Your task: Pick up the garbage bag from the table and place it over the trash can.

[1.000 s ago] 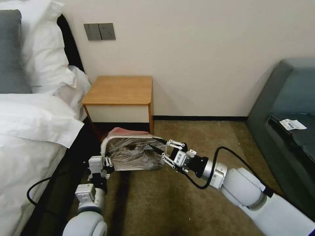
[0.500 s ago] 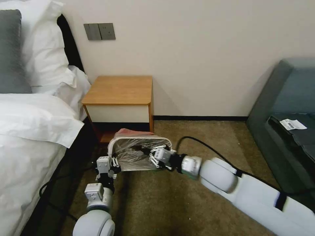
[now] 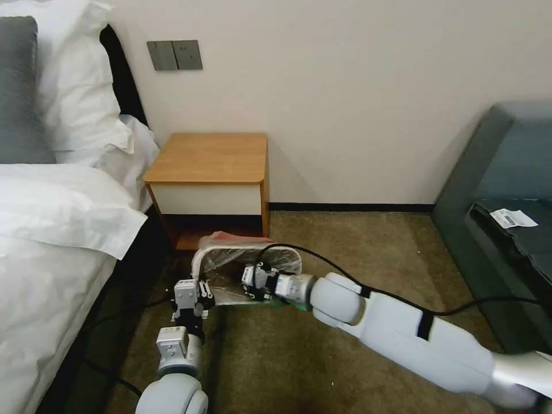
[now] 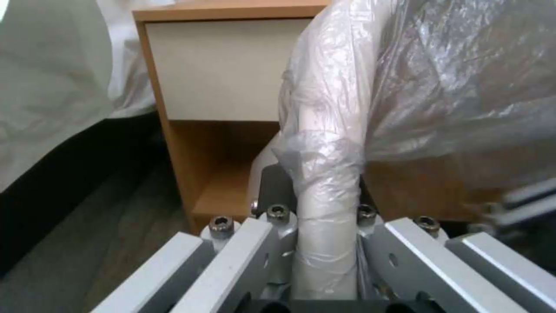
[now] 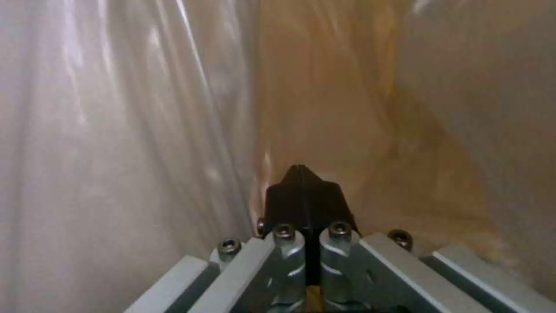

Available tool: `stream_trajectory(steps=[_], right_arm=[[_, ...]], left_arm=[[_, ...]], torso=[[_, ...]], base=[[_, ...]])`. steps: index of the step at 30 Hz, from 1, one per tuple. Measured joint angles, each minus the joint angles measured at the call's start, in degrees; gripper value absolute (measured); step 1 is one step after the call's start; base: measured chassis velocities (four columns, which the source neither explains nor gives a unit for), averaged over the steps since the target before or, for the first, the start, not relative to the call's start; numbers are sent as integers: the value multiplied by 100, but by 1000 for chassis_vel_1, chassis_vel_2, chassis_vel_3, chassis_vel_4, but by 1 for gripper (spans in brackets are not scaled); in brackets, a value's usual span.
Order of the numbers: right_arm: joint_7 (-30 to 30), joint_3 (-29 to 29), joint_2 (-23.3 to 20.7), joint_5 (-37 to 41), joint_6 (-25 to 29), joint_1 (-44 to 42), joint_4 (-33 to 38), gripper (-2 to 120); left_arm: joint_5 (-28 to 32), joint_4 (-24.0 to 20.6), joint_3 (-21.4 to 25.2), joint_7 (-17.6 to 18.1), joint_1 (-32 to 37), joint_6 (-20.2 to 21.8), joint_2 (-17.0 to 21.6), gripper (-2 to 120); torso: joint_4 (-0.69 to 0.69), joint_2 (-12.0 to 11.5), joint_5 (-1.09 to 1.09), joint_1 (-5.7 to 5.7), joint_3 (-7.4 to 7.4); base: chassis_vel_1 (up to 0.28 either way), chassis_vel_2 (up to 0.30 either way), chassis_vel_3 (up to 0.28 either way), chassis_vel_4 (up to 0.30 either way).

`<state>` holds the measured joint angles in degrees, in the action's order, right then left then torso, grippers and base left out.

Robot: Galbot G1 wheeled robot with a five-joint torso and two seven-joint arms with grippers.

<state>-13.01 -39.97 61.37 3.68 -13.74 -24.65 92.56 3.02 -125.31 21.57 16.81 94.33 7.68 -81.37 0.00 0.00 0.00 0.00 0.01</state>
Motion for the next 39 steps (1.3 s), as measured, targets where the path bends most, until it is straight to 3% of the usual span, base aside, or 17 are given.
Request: stream_trajectory(steps=[10,19,26,33,36,37,39], right_arm=[[236,-813,412,3,-122,881,-1022,0],[324,-881,590,93,-121,976,-1253,0],[353,-788,374,267,-164,871,-628,0],[289,-179,-317,517,-234,262,824,0],[128,777,-963,567,-98,-609,1621,0],[128,777,-963,567,-98,-609,1621,0],[373,1424,-1341,820,181,-1205,2023,0]], left_arm=[[-40,-126,-71,72,85,1,-34,4],[-42,-93,-128,89,59,40,-103,4],[-1,51,-66,84,-12,54,-111,4],[260,171,93,140,-99,111,-61,4],[692,87,112,225,-77,224,-26,4],[692,87,112,225,-77,224,-26,4],[1242,-58,94,305,-45,408,2,4]], torso=[[1,0,-1,0,0],[0,0,0,0,0],[0,0,0,0,0],[1,0,0,0,-1],[-1,0,1,0,-1],[-1,0,1,0,-1],[-1,0,2,0,-1]], base=[[0,0,0,0],[0,0,0,0],[0,0,0,0],[0,0,0,0],[0,0,0,0],[0,0,0,0],[0,0,0,0]])
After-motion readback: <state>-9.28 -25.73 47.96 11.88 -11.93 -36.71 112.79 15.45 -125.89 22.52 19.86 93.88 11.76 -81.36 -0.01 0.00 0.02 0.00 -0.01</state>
